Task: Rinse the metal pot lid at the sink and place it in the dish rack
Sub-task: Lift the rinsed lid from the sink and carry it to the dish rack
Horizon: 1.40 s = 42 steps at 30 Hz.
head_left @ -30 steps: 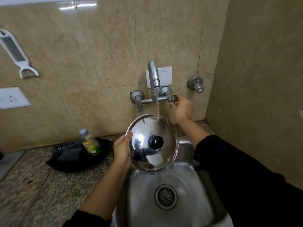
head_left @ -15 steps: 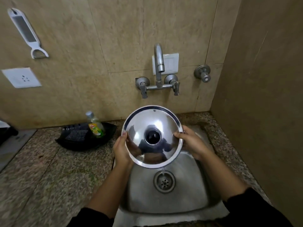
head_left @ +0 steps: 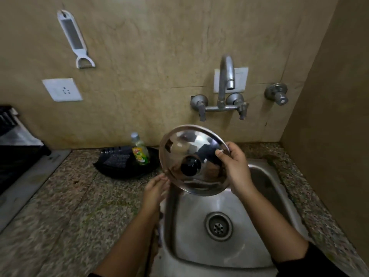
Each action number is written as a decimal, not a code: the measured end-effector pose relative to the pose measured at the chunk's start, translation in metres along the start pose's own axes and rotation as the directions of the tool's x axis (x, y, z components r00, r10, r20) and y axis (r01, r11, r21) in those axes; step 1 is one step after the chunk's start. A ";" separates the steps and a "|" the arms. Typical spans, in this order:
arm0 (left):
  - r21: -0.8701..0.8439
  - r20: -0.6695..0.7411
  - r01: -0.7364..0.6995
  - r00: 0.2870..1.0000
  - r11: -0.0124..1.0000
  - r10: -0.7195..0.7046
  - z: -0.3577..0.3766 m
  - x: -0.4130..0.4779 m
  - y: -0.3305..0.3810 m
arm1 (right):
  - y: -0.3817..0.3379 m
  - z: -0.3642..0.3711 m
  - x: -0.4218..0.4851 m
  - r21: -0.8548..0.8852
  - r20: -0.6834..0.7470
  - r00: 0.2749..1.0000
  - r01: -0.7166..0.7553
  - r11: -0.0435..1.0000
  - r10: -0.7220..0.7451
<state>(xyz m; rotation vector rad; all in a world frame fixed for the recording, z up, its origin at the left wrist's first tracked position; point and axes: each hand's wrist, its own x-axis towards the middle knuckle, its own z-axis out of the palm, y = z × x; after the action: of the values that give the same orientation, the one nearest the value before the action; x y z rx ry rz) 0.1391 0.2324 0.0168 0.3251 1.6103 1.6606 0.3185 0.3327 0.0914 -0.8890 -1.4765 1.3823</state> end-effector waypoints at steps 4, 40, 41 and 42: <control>-0.076 -0.068 -0.086 0.994 0.993 0.081 -0.074 0.029 0.058 | -0.006 0.085 0.010 0.327 -0.079 0.993 -0.060 0.943 0.090; 0.331 -0.450 -0.337 0.765 0.882 0.461 -0.602 0.191 0.368 | -0.083 0.829 0.156 0.312 0.104 0.987 0.086 0.946 -0.124; 0.333 -0.450 -0.335 0.765 0.882 0.460 -0.604 0.194 0.366 | -0.078 0.835 0.162 0.295 0.110 0.987 0.082 0.952 -0.120; 0.333 -0.448 -0.331 0.768 0.883 0.457 -0.605 0.196 0.362 | -0.074 0.840 0.169 0.278 0.122 0.986 0.076 0.958 -0.113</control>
<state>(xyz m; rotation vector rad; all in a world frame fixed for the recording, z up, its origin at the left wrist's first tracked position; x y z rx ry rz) -0.5193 -0.0360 0.1907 0.3826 2.2827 1.9949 -0.5216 0.1920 0.2112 -0.5523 -1.3680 1.5538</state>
